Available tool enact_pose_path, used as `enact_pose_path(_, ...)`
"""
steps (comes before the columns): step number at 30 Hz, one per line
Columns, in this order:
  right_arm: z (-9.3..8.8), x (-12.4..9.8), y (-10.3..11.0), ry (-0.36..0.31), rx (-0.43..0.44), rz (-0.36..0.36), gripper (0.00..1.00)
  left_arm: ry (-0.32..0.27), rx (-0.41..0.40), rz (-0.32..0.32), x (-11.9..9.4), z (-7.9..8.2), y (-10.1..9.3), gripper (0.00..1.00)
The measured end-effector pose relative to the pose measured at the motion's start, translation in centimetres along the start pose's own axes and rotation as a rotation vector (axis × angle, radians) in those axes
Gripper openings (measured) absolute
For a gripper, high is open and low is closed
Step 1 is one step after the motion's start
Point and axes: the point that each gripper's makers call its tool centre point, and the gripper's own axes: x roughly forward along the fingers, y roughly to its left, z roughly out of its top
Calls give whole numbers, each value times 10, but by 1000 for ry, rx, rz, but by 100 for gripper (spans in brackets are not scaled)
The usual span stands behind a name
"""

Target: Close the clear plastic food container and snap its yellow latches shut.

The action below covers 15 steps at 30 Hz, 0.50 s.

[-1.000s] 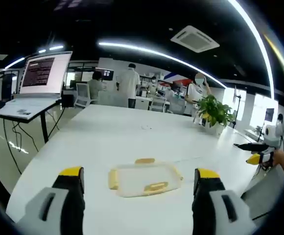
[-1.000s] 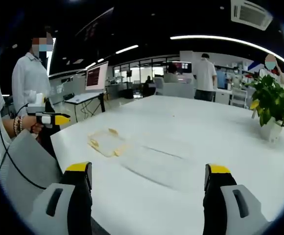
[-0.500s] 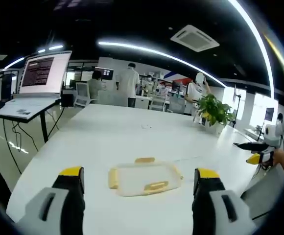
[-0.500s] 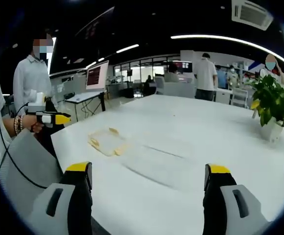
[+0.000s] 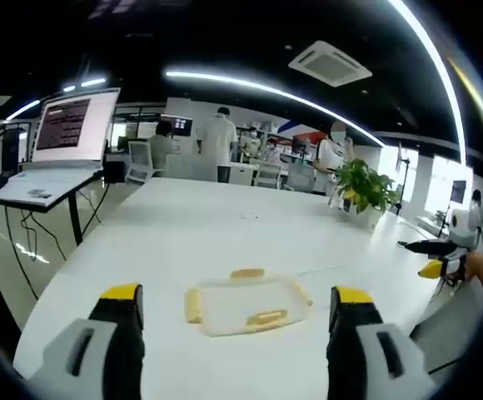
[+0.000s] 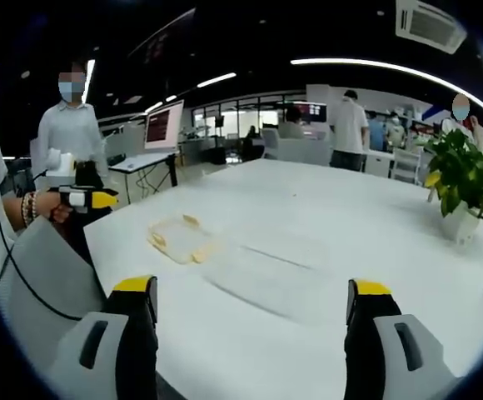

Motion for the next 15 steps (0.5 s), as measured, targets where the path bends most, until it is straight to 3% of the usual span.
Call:
enact_pose_path(9,4,3,3,26,-37,7,90,12,49,-3,2,4,3,89)
enact_pose_path(15,15,13,9,25,-78,35,87,-15,63,-8,6,14,12,88)
